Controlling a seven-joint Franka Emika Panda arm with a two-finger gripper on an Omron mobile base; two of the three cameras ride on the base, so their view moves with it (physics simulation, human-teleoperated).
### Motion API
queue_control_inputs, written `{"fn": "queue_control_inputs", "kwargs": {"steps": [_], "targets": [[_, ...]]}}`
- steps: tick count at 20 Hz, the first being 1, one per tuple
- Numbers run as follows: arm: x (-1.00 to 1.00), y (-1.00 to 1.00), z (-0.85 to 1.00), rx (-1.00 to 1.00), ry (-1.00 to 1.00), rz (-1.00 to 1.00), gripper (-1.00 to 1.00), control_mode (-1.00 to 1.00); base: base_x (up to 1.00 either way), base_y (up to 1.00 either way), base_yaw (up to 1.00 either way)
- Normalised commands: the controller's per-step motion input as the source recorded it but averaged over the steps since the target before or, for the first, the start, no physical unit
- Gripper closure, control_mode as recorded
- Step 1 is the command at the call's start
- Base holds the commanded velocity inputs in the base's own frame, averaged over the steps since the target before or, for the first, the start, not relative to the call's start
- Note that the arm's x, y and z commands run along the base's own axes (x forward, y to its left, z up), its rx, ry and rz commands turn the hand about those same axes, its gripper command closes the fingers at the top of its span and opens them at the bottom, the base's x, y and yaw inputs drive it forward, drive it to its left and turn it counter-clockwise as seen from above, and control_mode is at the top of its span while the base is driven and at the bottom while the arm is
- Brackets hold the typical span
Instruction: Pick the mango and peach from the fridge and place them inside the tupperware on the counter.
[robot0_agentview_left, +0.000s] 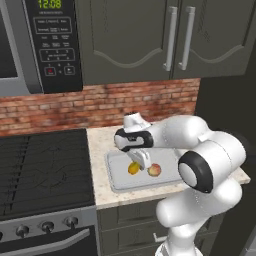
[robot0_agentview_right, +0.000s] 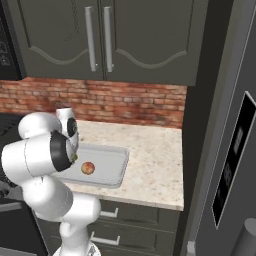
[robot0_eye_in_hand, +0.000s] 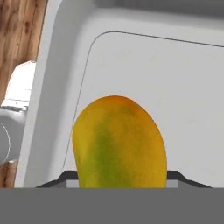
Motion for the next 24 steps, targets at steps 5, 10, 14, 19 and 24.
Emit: {"fn": "queue_control_inputs", "kwargs": {"steps": [5,10,14,19,24], "targets": [[0.32,0.11,-0.38,0.00,0.00,0.00,1.00,-1.00,0.00,0.00,0.00],[0.21,0.14,-0.44,0.00,0.00,0.00,-1.00,-1.00,0.00,0.00,0.00],[0.07,0.03,-0.34,0.00,0.00,0.00,-1.00,-1.00,0.00,0.00,0.00],[-0.02,0.00,-0.10,0.00,-0.06,0.00,-1.00,-1.00,0.00,0.00,0.00],[-0.18,0.00,0.16,0.00,-0.10,0.00,-1.00,-1.00,0.00,0.00,0.00]]}}
